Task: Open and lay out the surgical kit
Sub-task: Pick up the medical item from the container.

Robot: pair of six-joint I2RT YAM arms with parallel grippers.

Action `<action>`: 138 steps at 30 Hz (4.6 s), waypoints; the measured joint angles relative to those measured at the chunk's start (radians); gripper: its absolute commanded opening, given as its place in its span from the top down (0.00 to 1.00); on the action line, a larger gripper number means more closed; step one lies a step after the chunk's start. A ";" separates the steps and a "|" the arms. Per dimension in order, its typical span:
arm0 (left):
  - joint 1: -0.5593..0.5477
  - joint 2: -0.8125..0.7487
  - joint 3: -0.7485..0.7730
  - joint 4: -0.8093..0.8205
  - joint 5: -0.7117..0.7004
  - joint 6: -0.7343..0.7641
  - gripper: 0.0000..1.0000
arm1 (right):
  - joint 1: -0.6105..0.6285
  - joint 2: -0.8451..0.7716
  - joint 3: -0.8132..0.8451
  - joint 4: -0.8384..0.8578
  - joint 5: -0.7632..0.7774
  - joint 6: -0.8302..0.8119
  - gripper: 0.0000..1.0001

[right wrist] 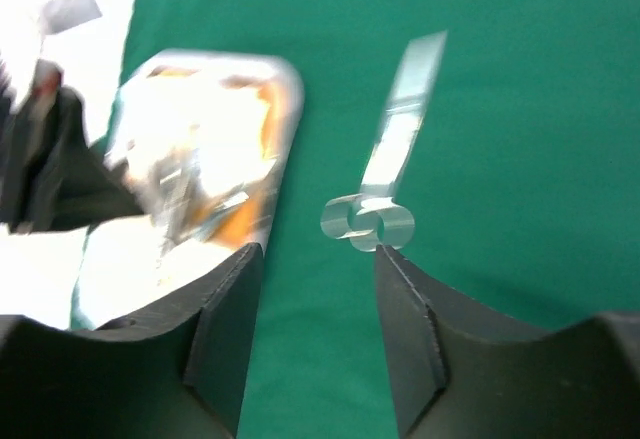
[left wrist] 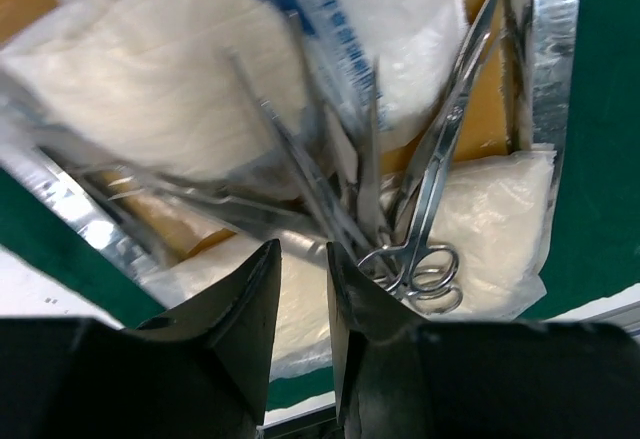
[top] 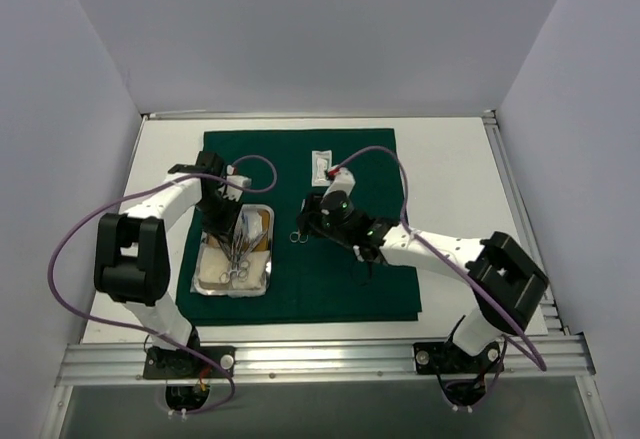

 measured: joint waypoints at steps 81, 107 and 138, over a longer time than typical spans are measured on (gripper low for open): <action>0.202 -0.232 -0.053 0.090 0.083 0.028 0.65 | 0.142 0.637 0.426 0.189 -0.182 0.343 0.78; 0.202 -0.232 -0.053 0.089 0.085 0.030 0.65 | 0.144 0.624 0.472 0.125 -0.082 0.274 1.00; 0.202 -0.233 -0.045 0.018 0.243 0.116 0.61 | 0.117 0.482 0.298 0.325 -0.238 0.137 1.00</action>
